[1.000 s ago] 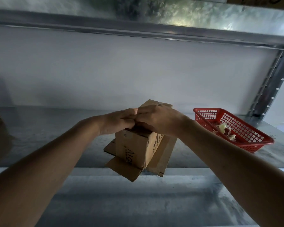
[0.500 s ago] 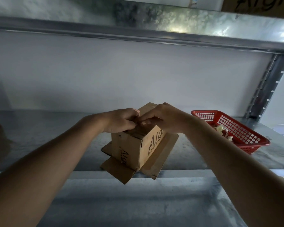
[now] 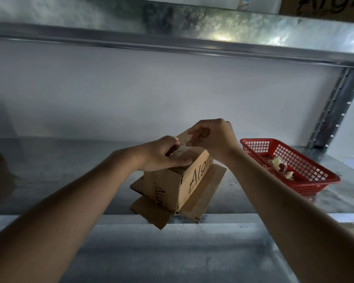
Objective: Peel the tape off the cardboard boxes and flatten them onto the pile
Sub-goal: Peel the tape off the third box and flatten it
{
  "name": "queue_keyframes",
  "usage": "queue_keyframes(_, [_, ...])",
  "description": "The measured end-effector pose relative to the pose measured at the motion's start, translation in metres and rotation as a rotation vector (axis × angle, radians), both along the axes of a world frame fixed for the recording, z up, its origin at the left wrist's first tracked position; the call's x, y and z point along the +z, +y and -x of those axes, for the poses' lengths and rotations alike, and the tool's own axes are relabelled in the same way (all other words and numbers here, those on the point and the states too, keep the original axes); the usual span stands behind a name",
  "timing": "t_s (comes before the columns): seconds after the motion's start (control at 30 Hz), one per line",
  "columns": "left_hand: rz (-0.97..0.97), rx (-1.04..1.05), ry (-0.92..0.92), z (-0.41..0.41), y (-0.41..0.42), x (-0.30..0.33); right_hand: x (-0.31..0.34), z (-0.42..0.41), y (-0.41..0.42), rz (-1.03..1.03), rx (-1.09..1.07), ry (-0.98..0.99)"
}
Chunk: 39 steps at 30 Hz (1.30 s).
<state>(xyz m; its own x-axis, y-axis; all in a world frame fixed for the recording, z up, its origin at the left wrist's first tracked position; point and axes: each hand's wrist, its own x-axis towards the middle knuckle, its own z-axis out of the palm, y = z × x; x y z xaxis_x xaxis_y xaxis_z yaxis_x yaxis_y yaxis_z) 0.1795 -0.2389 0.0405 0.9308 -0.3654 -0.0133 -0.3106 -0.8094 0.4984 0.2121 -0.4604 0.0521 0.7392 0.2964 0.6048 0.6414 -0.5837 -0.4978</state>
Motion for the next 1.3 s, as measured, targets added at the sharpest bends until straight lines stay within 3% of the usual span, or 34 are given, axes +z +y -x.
queue_keyframes(0.27, [-0.191,0.041,0.038,-0.016,-0.046,0.023,0.006,-0.002,-0.063,-0.179,-0.254,0.042])
queue_keyframes(0.43, [-0.299,0.171,-0.051,-0.023,-0.09,0.025,0.003,-0.006,-0.116,-0.078,-0.387,0.079])
queue_keyframes(0.57, [-0.349,0.22,0.04,-0.03,-0.113,0.032,0.001,-0.014,-0.163,0.034,-0.444,0.12])
queue_keyframes(1.0, [-0.345,0.365,0.123,-0.044,-0.166,0.029,-0.017,-0.031,-0.228,0.379,-0.328,0.237])
queue_keyframes(1.3, [-0.295,0.402,0.111,-0.036,-0.174,0.026,-0.009,-0.038,-0.231,0.245,-0.271,0.15])
